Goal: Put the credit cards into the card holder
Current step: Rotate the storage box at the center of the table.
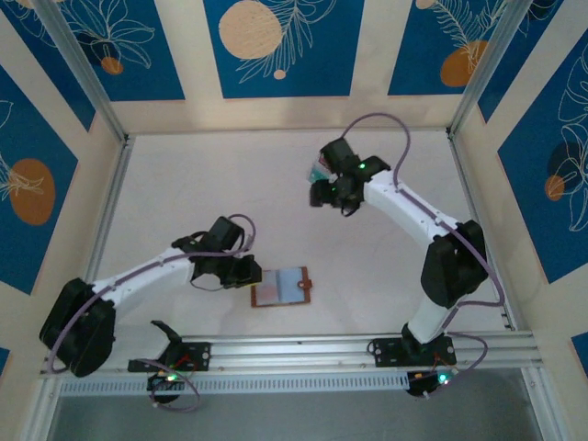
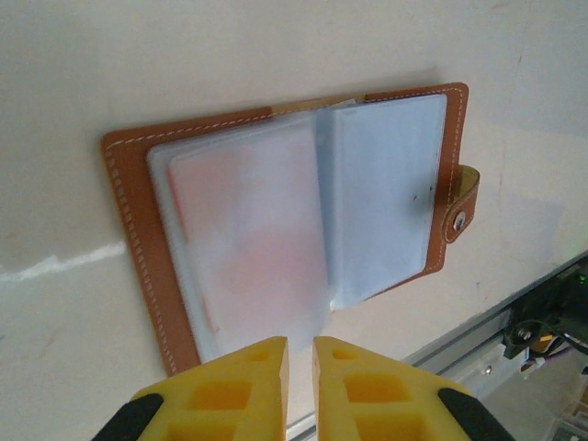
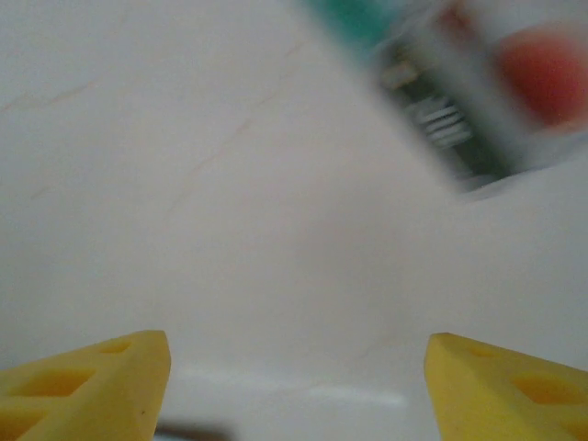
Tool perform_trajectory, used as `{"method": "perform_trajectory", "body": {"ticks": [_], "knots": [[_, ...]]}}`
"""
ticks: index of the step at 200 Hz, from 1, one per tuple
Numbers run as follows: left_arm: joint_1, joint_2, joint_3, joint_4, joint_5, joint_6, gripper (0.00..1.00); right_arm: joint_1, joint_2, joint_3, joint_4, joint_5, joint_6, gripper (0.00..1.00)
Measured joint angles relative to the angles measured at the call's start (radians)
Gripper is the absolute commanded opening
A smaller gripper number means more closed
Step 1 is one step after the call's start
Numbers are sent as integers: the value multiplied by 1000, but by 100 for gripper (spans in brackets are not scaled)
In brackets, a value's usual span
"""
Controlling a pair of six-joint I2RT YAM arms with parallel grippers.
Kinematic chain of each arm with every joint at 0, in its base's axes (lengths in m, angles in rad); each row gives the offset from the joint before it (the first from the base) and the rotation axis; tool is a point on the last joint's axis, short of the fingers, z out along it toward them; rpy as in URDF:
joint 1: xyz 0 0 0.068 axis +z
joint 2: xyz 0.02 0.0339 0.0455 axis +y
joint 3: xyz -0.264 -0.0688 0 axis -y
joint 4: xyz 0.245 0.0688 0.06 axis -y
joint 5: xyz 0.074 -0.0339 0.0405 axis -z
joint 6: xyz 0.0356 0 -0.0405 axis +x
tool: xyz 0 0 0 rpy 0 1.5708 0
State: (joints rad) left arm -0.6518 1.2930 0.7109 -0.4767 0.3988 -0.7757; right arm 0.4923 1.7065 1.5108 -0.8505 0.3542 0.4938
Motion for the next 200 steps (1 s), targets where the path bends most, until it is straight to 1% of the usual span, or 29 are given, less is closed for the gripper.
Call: {"method": "perform_trajectory", "body": {"ticks": [15, 30, 44, 57, 84, 103, 125, 149, 172, 200], "knots": [[-12, 46, 13, 23, -2, 0, 14, -50, 41, 69, -30, 113, -44, 74], [-18, 84, 21, 40, -4, 1, 14, -81, 106, 138, -40, 197, -88, 72], [-19, 112, 21, 58, -3, 0, 14, -103, 173, 185, -36, 234, -133, 70], [-19, 128, 21, 69, -3, 0, 13, -123, 234, 218, -33, 233, -173, 68], [-20, 137, 21, 88, -3, 0, 13, -162, 333, 274, -30, 207, -220, 70], [-21, 137, 17, 105, -3, 0, 13, -186, 339, 283, -26, 180, -233, 71], [-21, 137, 2, 121, -3, -1, 13, -230, 319, 290, 1, 119, -228, 71], [-21, 137, -9, 123, -3, -1, 13, -310, 292, 303, 19, 40, -213, 66], [-21, 142, -10, 131, -3, -1, 13, -378, 313, 391, 5, -34, -211, 60], [-21, 154, -11, 140, -3, -1, 13, -401, 365, 492, -19, -105, -234, 53]]}}
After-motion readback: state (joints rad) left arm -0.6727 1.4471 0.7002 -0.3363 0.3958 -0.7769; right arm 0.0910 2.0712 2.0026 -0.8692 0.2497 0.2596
